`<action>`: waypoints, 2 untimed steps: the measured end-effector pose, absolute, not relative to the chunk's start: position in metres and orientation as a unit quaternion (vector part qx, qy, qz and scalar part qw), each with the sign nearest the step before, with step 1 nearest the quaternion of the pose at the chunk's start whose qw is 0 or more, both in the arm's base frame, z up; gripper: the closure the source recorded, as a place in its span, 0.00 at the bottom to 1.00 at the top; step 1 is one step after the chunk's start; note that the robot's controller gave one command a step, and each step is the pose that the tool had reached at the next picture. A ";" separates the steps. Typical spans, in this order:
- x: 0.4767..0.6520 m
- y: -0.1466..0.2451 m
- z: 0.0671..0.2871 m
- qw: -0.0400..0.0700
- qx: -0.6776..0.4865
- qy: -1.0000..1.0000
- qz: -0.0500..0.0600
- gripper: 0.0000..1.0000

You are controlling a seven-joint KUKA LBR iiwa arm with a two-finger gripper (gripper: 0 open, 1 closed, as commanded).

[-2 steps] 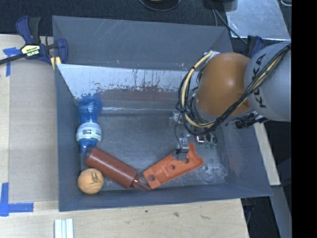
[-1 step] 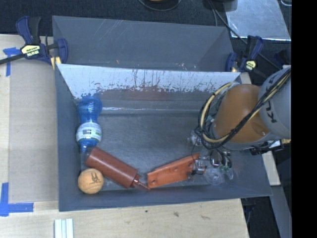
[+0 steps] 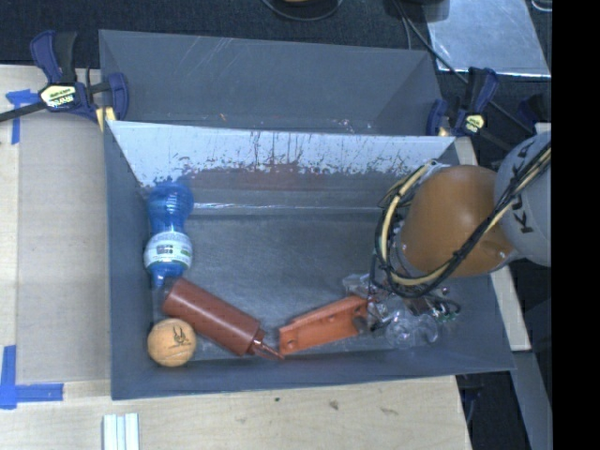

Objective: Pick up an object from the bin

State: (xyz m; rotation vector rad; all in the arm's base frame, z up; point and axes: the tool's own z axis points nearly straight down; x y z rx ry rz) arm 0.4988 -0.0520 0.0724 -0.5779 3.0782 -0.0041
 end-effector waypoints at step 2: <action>0.526 -0.022 0.232 0.006 -0.199 0.980 -0.001 1.00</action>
Offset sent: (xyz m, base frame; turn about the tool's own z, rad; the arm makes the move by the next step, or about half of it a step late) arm 0.0268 0.0309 0.1593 -0.0334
